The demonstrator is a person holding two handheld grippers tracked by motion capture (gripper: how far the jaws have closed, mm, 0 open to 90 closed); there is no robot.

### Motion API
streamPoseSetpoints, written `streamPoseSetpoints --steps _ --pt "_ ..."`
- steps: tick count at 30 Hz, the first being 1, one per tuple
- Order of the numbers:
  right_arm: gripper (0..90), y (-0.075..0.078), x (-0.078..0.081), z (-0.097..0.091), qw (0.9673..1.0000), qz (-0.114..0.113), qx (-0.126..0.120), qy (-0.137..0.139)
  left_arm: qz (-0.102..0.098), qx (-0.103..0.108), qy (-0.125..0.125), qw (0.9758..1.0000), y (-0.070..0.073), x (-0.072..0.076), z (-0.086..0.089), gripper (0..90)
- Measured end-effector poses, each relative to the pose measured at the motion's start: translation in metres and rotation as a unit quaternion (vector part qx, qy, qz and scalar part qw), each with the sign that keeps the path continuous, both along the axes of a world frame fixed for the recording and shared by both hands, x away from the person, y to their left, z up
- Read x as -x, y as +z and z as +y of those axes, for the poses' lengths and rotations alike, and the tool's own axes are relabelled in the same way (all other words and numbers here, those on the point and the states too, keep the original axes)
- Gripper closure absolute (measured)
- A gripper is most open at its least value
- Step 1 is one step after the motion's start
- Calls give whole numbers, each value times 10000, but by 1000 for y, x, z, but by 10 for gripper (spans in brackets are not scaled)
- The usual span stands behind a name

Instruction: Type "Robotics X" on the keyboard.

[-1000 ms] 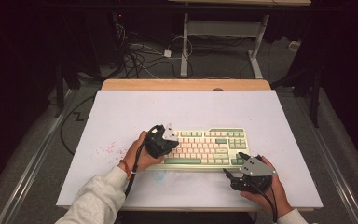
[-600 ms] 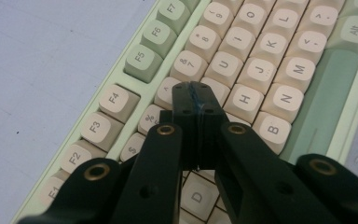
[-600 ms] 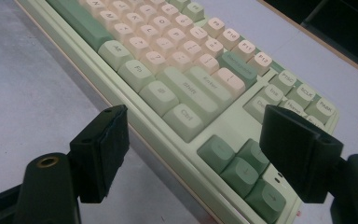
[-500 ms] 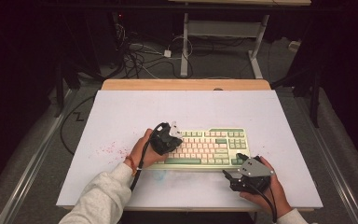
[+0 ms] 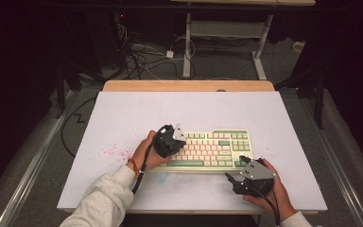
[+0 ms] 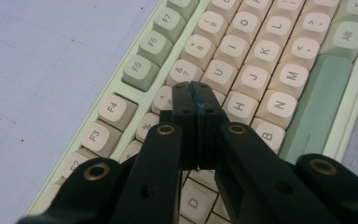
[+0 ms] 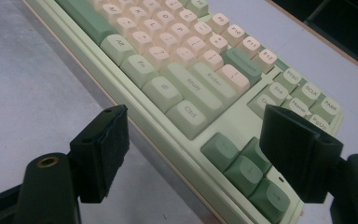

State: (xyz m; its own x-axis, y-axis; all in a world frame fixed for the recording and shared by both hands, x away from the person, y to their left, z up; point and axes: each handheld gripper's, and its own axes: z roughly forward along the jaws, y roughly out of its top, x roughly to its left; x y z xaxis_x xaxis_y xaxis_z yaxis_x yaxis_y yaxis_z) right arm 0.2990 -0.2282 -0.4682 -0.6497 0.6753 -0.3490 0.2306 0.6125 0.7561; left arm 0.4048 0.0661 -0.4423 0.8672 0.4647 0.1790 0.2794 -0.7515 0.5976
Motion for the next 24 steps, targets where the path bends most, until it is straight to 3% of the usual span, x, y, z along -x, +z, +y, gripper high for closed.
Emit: streamPoseSetpoints --steps 14,19,22,24 --pt "243 0 0 0 10000 -3 8 -5 -192 324 106 9992 10 5 14 763" --pt "244 2 0 -1 10000 -28 -6 -9 -225 430 57 9988 12 8 17 622" --pt "244 2 0 -2 10000 -35 -13 -23 -336 456 184 9982 13 10 18 508" --pt "244 2 0 -2 10000 -40 -16 -27 -410 481 242 9977 13 11 19 481"
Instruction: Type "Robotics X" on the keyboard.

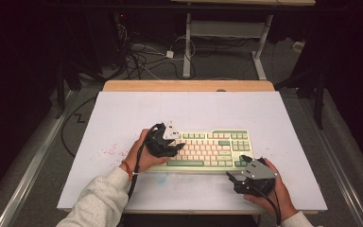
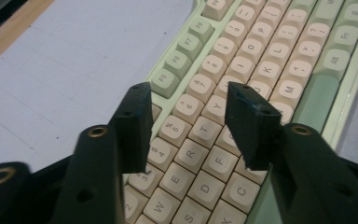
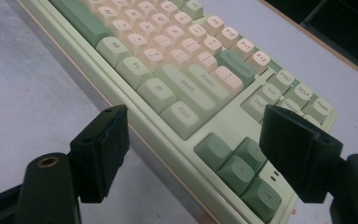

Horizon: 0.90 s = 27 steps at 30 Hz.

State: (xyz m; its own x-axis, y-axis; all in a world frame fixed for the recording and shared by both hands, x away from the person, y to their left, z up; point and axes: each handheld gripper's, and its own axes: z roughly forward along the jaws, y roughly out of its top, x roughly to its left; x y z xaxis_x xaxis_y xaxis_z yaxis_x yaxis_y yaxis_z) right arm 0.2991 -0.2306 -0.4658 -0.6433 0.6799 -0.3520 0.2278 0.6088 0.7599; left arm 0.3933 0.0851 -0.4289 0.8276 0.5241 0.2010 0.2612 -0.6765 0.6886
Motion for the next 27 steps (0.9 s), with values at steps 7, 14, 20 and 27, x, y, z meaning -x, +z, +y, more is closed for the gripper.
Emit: streamPoseSetpoints --steps 7,14,20,27 --pt "243 0 -1 -1 10000 12 18 -3 -205 71 151 9997 1 5 2 244" --pt "244 -1 -1 -1 10000 18 34 -7 -443 153 136 9988 4 13 6 200" --pt "244 1 -1 -2 10000 -1 13 -18 -669 108 74 9977 6 20 11 200" --pt "244 1 -1 -2 10000 -8 13 -17 -849 91 49 9963 8 28 19 200"
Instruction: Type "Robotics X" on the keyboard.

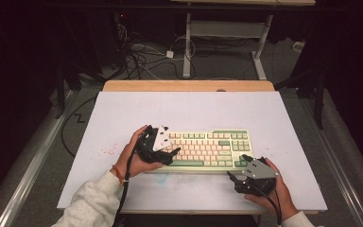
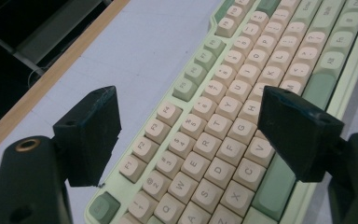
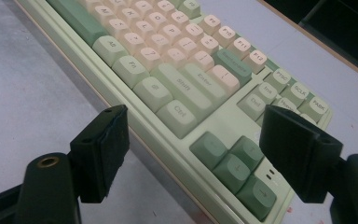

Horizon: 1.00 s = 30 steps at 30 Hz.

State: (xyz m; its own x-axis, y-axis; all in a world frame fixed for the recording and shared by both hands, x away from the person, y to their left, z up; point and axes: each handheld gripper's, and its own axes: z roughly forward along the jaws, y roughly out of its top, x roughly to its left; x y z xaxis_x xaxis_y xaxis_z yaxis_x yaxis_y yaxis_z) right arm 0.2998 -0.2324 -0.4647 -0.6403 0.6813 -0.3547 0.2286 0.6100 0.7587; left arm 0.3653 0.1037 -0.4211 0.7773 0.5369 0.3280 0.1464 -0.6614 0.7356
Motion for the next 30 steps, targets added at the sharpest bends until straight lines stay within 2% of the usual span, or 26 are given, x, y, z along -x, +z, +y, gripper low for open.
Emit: streamPoseSetpoints --steps 13,16,18,21,26,30 --pt "244 1 0 0 10000 16 -40 -6 -348 17 120 9993 -3 20 20 200" --pt "244 1 0 0 10000 18 -44 -6 -482 -65 208 9986 -7 22 25 200" --pt "252 1 0 0 10000 32 -47 -4 -432 -46 209 9988 -9 22 29 200" --pt "261 1 0 0 10000 45 -62 -8 -471 -33 228 9986 -11 25 34 200" --pt "324 2 0 0 9999 85 -119 14 -504 -65 303 9983 -15 29 42 196" --pt "480 6 -1 0 9996 130 -245 44 -430 -4 395 9983 -19 33 50 190"
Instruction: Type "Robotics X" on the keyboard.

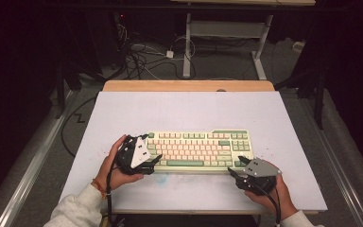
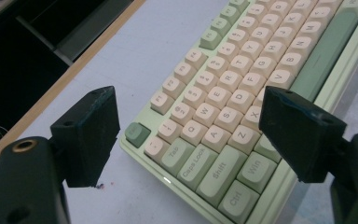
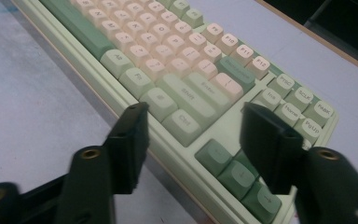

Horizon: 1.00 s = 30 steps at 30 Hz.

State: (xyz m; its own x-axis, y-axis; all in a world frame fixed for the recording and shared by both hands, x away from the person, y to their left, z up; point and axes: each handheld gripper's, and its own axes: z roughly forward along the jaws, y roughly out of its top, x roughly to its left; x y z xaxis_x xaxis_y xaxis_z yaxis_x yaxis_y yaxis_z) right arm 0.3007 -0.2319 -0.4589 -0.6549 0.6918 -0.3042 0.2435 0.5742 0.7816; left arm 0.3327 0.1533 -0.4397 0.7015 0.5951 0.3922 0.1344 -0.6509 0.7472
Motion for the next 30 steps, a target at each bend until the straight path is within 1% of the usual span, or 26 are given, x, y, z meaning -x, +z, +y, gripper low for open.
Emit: streamPoseSetpoints --steps 1,2,3,4,5,6,7,8,9,10,12,13,14,15,17,19,20,22,23,25,26,27,28,29,30 --pt "512 1 -1 1 10000 43 -41 29 41 25 0 10000 -1 1 2 190" --pt "512 1 -1 1 10000 43 -41 29 50 28 18 10000 -1 2 3 190" --pt "545 2 -2 2 9999 79 -71 48 36 24 47 10000 -2 3 5 190" --pt "585 3 -2 3 9999 87 -78 82 64 36 46 10000 -2 4 6 190" --pt "652 5 -4 6 9997 121 -84 168 75 39 58 9999 -3 6 8 190" --pt "652 5 -4 6 9997 121 -84 168 78 52 83 9999 -3 7 10 190" --pt "700 7 -8 9 9990 276 -100 331 95 55 98 9999 -4 8 12 189" --pt "735 7 -9 11 9988 284 -66 401 122 62 125 9998 -5 9 14 188" --pt "765 8 -10 13 9989 284 -18 375 155 97 163 9997 -6 10 16 188" --pt "765 8 -10 13 9989 284 -18 375 157 92 187 9997 -7 11 18 188" --pt "815 11 -14 18 9982 338 -11 495 188 145 237 9994 -7 13 23 188" --pt "830 11 -15 21 9981 354 11 511 190 167 271 9993 -8 14 26 188" --pt "861 12 -18 26 9975 375 53 589 156 140 316 9993 -9 15 28 188" --pt "876 13 -20 29 9972 407 49 620 232 213 360 9989 -9 16 32 188" --pt "897 13 -23 35 9965 439 83 710 256 233 373 9987 -10 16 34 188" --pt "897 14 -25 39 9963 446 77 737 283 217 406 9985 -12 17 37 188" --pt "897 15 -30 45 9961 461 55 750 305 214 420 9984 -13 18 38 188" --pt "897 16 -36 52 9959 470 62 768 345 177 440 9983 -16 19 40 189" --pt "897 17 -39 55 9959 478 58 768 371 125 461 9982 -18 20 42 189" --pt "897 18 -46 62 9957 519 46 771 409 128 470 9980 -19 20 43 188" --pt "897 18 -46 62 9957 519 46 771 433 134 473 9979 -20 21 44 188" --pt "897 17 -52 69 9955 524 75 782 443 101 475 9978 -21 21 44 188" --pt "897 17 -55 73 9953 537 112 792 467 114 480 9977 -23 22 44 188" --pt "897 17 -55 73 9953 537 112 792 519 128 469 9975 -24 23 45 188" --pt "897 15 -61 80 9951 551 169 798 568 141 469 9972 -26 24 45 189"
